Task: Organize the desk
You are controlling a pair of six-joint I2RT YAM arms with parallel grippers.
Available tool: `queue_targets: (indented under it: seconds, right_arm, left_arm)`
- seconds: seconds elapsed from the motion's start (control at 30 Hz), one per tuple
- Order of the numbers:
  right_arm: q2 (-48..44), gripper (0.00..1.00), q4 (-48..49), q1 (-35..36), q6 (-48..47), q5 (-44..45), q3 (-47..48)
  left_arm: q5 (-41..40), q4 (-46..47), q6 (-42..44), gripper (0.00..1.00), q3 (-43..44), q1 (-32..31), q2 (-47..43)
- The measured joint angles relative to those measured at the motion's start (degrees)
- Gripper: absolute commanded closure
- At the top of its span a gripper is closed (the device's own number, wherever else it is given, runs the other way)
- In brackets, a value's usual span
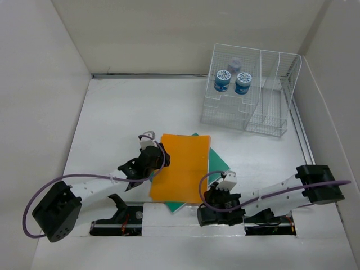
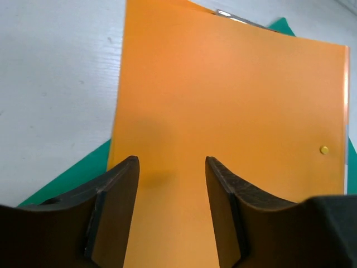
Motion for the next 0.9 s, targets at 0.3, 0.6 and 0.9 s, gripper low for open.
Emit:
queue_targets:
  seconds: [0.3, 0.6, 0.9]
  right_arm:
    - [-1.38, 0.40, -2.32, 0.00, -3.67, 0.74, -0.02]
    - [-15.50, 0.34, 8.55, -10.58, -25.79, 1.18, -5.14]
    - [-19.56, 0.31, 31.41, -33.00, -54.82, -13.03, -11.23]
  left_arm:
    - [0.04, 5.01, -5.62, 0.66, -3.32, 0.76, 5.46]
    - [0.37, 6.93, -6.19, 0.78, -3.56, 1.09, 6.54]
    - [1.14, 7.39, -6.03, 0.81, -3.56, 1.16, 6.78]
